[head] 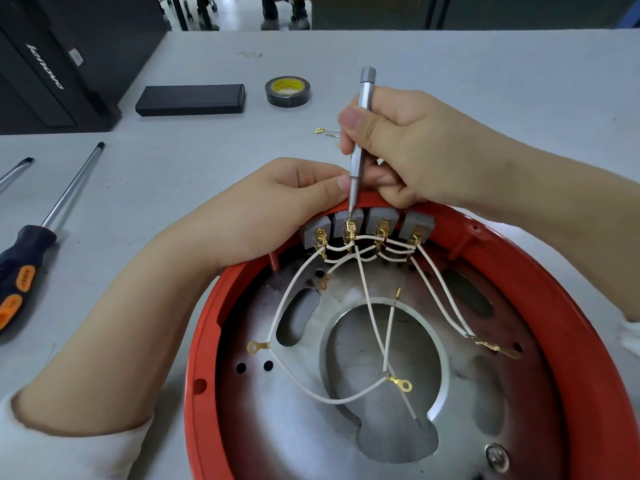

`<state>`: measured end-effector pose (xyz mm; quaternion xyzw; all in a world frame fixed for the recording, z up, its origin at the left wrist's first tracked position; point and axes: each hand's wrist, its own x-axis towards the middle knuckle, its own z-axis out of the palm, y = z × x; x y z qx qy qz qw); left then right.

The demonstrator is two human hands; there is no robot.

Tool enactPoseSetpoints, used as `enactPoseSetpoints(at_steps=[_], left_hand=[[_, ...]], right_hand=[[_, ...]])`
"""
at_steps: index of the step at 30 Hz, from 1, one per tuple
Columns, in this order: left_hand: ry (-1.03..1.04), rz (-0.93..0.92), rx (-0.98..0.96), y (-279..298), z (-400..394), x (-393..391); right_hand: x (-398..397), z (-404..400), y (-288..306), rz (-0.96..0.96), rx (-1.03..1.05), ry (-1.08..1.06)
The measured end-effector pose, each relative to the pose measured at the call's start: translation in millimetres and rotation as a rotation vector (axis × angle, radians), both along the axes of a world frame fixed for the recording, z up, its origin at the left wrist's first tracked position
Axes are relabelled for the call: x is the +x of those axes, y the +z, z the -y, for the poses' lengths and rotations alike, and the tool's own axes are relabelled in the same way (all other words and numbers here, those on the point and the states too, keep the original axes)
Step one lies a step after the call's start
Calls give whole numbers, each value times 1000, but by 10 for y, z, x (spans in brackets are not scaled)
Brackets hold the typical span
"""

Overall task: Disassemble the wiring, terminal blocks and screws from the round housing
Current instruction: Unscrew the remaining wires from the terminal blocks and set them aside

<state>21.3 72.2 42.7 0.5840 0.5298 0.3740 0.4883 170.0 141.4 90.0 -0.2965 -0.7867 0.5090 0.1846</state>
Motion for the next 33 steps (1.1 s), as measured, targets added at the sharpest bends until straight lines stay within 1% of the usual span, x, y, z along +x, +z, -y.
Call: enactPoseSetpoints(at_steps=[2, 6, 8, 10, 13, 16, 23, 25, 28, 30, 33], left_hand=[[11, -35, 6, 3, -1, -5], [31, -98, 22, 16, 10, -13], [30, -104, 21, 19, 10, -13], [23, -104, 27, 22, 8, -7], [2, -79, 37, 28, 9, 1], [-3, -62, 38, 27, 8, 5], [-18, -42, 37, 19, 14, -7], [-14, -43, 33, 16, 10, -9], [-9, -90, 50, 30, 9, 10], [4, -130, 63, 48, 17, 20], [20, -192, 87, 74, 24, 29]], right_hand=[[-33, -23, 24, 49, -42, -3], [-65, -63, 46, 150, -32, -1], [-74, -65, 50, 165, -48, -8], [-65, -37, 35, 109, -52, -35], [28, 43, -58, -16, 106, -94], [138, 98, -148, -128, 186, -118], [135, 119, -162, -141, 184, -123], [126, 113, -151, -161, 112, -121], [111, 87, -147, -184, 19, -112], [110, 83, -163, -187, 54, -98], [128, 111, -190, -202, 195, -38]])
